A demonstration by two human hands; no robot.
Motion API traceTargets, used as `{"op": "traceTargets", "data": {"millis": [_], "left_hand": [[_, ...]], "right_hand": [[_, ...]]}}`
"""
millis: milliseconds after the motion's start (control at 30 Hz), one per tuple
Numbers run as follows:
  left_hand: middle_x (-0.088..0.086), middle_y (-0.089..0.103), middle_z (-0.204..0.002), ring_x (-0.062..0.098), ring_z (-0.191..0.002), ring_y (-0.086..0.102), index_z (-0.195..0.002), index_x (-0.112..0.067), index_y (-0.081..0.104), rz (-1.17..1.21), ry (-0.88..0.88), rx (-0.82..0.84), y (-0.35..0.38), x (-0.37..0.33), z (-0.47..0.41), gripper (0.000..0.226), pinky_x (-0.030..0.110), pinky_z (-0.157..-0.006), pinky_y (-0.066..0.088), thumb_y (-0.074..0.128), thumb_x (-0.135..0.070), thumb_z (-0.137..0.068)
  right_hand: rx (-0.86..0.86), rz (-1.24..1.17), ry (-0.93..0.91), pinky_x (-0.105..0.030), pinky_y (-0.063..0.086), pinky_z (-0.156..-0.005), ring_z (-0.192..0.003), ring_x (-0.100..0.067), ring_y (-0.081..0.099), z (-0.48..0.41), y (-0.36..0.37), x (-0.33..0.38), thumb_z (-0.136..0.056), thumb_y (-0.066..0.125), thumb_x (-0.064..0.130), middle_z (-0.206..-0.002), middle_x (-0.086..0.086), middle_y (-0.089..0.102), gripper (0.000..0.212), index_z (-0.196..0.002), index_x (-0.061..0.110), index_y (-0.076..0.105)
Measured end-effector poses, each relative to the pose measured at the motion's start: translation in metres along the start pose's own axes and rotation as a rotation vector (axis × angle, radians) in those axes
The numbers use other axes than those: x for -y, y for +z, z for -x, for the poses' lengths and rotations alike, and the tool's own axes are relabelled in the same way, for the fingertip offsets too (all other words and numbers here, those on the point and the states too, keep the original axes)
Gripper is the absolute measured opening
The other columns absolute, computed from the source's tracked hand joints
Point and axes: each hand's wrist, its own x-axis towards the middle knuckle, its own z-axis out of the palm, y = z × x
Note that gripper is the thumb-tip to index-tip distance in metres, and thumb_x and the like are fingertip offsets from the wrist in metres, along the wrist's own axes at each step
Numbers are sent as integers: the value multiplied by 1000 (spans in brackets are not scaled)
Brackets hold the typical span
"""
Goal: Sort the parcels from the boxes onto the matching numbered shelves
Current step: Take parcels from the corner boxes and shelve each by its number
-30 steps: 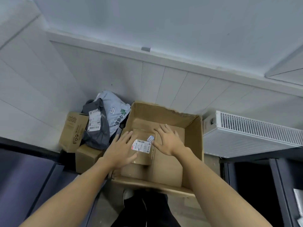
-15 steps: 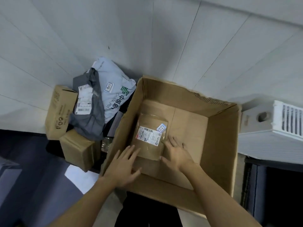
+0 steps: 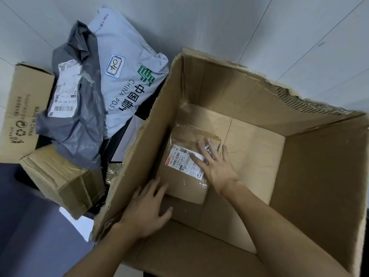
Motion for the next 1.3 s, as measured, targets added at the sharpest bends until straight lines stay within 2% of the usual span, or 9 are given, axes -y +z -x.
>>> {"op": "traceTargets", "data": {"millis": [267, 467, 600, 667, 767, 900, 1000, 1167, 1300], "left_hand": [[0, -2, -167, 17, -153, 4, -159, -30, 2, 49, -31, -27, 11, 8, -6, 95, 36, -122, 12, 2, -74, -75], [0, -2, -167, 17, -153, 7, -159, -30, 5, 57, -54, -27, 5, 5, -7, 98, 37, -119, 18, 1, -74, -72], [-2, -5, -167, 17, -153, 5, -159, -30, 3, 79, -41, -6, 5, -5, -10, 98, 39, -121, 18, 1, -74, -72], [-1, -4, -167, 18, -153, 7, -158, -30, 4, 85, -24, -12, 4, -10, -11, 96, 38, -121, 19, 1, -73, -72], [-1, -3, -166, 18, -153, 8, -158, -33, 1, 94, -10, -13, 5, -15, -14, 94, 38, -121, 17, 1, -73, -72], [-1, -3, -167, 17, -153, 7, -158, -32, -1, 98, -15, 0, 8, -17, -21, 95, 38, -122, 16, 1, -73, -72], [1, -3, -167, 18, -153, 7, -158, -31, -4, 117, -24, 5, 10, -15, -25, 85, 39, -121, 15, 18, -70, -86], [1, 0, -167, 20, -152, 12, -156, -29, -18, 142, -56, -24, 13, -14, -31, 88, 39, -121, 17, 42, -59, -98], [6, 2, -167, 23, -152, 15, -150, -20, -33, 138, -146, -18, 13, -20, -39, 111, 41, -121, 23, 50, -66, -92]], "right_hand": [[76, -334, 294, -61, 25, -111, -150, -45, -12, 1, 25, 22, -83, 62, 69, -164, -10, -22, 115, -157, 32, -18], [30, -431, 548, -48, 33, -107, -138, -43, 28, 10, 29, 42, -85, 49, 76, -158, -21, 14, 106, -159, 18, 1], [70, -449, 565, -47, 31, -110, -135, -35, 37, 19, 32, 45, -90, 47, 73, -151, -22, 28, 102, -159, 9, 7], [-1, -412, 535, -47, 42, -98, -121, -34, 52, 24, 39, 42, -85, 57, 71, -140, -22, 45, 96, -153, 8, 32], [-136, -441, 437, -43, 51, -72, -91, -32, 61, 32, 52, 26, -72, 75, 62, -110, -17, 62, 70, -121, 13, 65], [-233, -468, 403, -49, 46, -87, -120, -35, 49, 37, 60, -5, -82, 69, 55, -141, -16, 45, 77, -147, 24, 42], [-212, -566, 451, -52, 36, -104, -145, -35, 26, 38, 63, -26, -94, 56, 54, -161, -15, 21, 79, -158, 29, 19], [-175, -731, 516, -50, 30, -111, -148, -31, 22, 42, 67, -45, -96, 51, 56, -165, -12, 13, 81, -159, 29, 7], [-127, -803, 462, -47, 32, -112, -149, -27, 25, 49, 76, -47, -85, 56, 72, -167, -7, 8, 107, -158, 30, -9]]}}
